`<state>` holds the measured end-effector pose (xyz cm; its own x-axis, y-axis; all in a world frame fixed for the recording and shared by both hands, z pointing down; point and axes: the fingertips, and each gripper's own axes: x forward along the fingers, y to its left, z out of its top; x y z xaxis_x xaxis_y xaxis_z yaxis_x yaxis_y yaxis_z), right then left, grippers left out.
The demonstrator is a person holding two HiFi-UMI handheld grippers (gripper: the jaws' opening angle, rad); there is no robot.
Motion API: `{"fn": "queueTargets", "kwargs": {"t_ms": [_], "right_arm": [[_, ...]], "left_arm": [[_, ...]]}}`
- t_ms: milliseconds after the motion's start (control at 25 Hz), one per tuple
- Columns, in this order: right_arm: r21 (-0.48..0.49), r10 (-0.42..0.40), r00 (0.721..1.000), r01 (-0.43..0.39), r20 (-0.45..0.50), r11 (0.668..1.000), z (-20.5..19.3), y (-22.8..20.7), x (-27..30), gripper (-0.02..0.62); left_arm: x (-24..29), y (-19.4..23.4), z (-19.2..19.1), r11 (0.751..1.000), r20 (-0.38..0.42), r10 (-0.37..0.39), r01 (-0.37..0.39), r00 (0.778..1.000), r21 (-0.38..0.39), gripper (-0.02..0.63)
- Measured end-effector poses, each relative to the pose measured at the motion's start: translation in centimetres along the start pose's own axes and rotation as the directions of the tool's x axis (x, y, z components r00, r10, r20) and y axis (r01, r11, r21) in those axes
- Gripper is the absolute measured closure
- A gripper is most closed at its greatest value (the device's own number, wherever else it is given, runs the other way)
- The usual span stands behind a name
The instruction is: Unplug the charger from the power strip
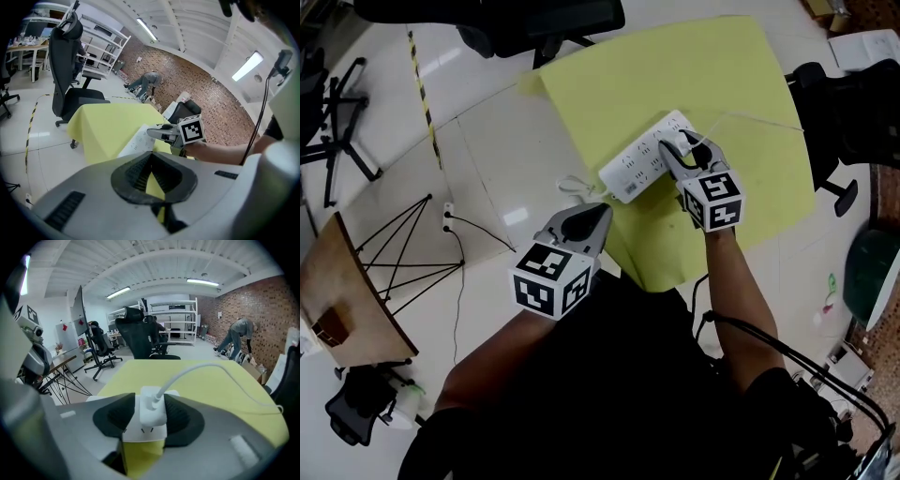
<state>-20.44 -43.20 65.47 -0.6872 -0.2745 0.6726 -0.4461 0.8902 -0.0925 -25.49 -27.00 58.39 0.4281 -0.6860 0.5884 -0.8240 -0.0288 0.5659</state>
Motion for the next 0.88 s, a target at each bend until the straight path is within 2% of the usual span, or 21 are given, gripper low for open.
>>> {"fn": "queueTargets", "kwargs": {"t_ms": [120, 440, 640, 880], "right_arm": [[0.003, -0.026, 0.999, 0.027, -0.019, 1.000, -0.1, -0.1, -0.2, 0.446], [0.035, -0.097, 0.995, 0.096, 0.010, 0.995, 1.8, -1.0, -1.9, 0.454], [0.100, -0.088, 0.996, 0.085, 0.022, 0.991, 2.2, -0.3, -3.2, 0.454], [0.202, -0.076, 0.997, 0.075, -0.003, 0.977, -0.1, 0.9, -5.8, 0.454]], "left_arm": [[-0.1, 0.1, 0.2, 1.000, -0.003, -0.014, 0.014, 1.000, 0.007, 0.600], [-1.4, 0.5, 1.2, 1.000, 0.020, -0.023, 0.023, 1.000, 0.015, 0.600], [-2.2, 0.4, 1.3, 0.999, 0.029, -0.036, 0.035, 0.999, 0.026, 0.600], [-1.7, -0.9, 1.6, 0.995, 0.018, -0.085, 0.084, 0.996, 0.057, 0.600]]}}
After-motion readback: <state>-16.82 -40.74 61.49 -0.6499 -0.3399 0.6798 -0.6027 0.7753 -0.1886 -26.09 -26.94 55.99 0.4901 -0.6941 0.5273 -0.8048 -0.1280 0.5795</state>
